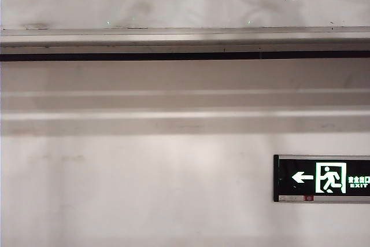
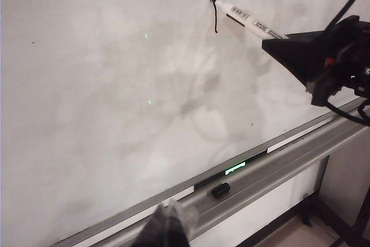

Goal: Take a marker from the whiteboard tray, write "Hi!" on the whiteboard, and then put the marker back vertically into the whiteboard tray.

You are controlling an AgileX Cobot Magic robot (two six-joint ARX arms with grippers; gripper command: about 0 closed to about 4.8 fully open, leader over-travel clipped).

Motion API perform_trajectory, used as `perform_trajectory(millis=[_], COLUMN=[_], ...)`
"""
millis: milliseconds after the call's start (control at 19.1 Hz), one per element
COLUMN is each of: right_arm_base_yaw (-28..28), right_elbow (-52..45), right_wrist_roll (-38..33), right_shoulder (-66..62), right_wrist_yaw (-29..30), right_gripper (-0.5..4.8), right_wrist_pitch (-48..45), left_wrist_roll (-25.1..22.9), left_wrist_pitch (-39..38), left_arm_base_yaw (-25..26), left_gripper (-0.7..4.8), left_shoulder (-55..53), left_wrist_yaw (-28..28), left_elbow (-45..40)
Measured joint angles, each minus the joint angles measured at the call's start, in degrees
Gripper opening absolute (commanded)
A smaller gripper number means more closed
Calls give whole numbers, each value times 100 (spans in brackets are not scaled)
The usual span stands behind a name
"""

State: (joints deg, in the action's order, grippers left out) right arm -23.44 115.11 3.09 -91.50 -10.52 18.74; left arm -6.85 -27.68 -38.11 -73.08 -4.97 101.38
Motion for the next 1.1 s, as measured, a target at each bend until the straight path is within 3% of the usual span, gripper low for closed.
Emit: perform_trajectory(millis=[576,1100], right_arm_base_yaw=[195,203], right_elbow=[2,2], right_wrist_roll=[44,81], right_shoulder=[9,39], right_wrist_yaw=[-177,-769], right_gripper=[-2,-2], right_wrist_pitch=[-4,85], left_wrist_roll=[0,0], left_wrist_pitch=[0,-48], left_arm_base_yaw=[2,0], left_gripper=[-6,-6], left_shoulder=[0,0], left_wrist_yaw=[0,2], left_elbow=[0,0])
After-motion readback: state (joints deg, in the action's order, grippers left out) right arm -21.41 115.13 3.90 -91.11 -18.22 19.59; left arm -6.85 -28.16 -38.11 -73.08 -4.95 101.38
